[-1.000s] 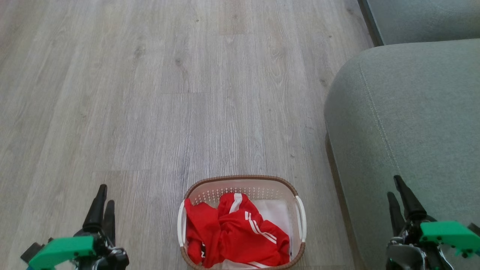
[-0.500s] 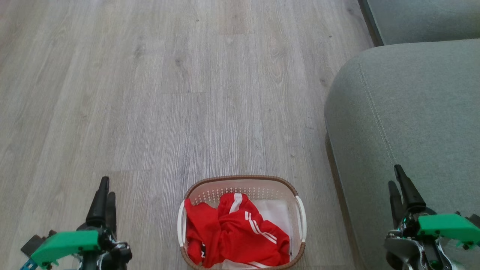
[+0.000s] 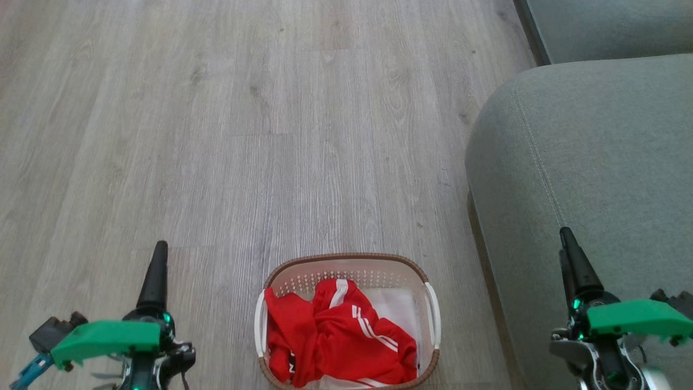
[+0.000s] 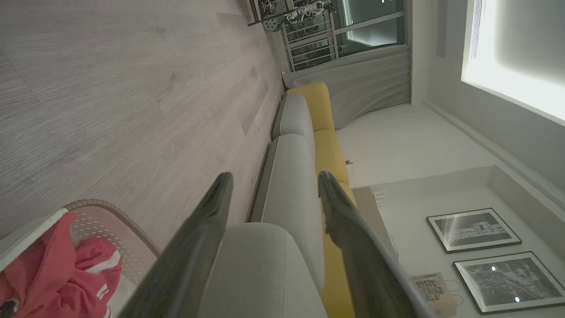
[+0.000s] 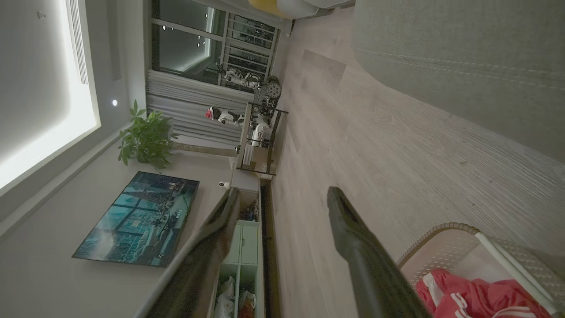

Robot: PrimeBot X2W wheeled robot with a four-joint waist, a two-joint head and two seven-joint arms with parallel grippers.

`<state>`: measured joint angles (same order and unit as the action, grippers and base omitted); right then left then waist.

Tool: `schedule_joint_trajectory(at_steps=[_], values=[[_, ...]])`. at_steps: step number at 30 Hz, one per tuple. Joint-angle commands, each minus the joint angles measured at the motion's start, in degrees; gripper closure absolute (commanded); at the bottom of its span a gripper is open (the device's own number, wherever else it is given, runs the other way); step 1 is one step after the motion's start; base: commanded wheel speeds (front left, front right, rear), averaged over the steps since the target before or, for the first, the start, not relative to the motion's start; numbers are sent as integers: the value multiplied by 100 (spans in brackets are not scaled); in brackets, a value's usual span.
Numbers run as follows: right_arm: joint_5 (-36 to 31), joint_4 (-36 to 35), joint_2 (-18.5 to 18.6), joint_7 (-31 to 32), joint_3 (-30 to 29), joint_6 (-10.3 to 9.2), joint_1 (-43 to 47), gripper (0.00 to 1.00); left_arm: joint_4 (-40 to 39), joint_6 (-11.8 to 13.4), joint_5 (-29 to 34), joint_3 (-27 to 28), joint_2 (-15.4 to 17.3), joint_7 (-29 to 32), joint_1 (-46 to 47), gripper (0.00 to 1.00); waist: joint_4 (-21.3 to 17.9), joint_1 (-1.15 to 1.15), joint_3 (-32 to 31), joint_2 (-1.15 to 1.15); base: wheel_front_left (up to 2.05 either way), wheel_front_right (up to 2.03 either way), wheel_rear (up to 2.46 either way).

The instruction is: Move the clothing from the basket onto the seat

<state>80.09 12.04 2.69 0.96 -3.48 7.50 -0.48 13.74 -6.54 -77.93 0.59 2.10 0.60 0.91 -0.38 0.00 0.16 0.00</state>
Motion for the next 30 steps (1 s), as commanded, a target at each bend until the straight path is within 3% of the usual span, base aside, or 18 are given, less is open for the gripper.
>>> schedule_joint_trajectory(at_steps=[1, 17, 30], values=[[-178, -266, 70, -71, 61, 0, -238, 0, -254, -15, 190, 22, 107, -60, 279, 0, -4, 0, 1, 0, 0, 0, 0], [-1970, -421, 207, -343, 303, 0, -222, 0, -495, 8, 1951, -171, 135, -328, 284, 0, -33, 0, -10, 0, 0, 0, 0], [-2938, -595, 194, -547, 363, 0, -224, 0, -564, 44, 2944, -255, 154, -528, 300, 0, -49, 0, -10, 0, 0, 0, 0]])
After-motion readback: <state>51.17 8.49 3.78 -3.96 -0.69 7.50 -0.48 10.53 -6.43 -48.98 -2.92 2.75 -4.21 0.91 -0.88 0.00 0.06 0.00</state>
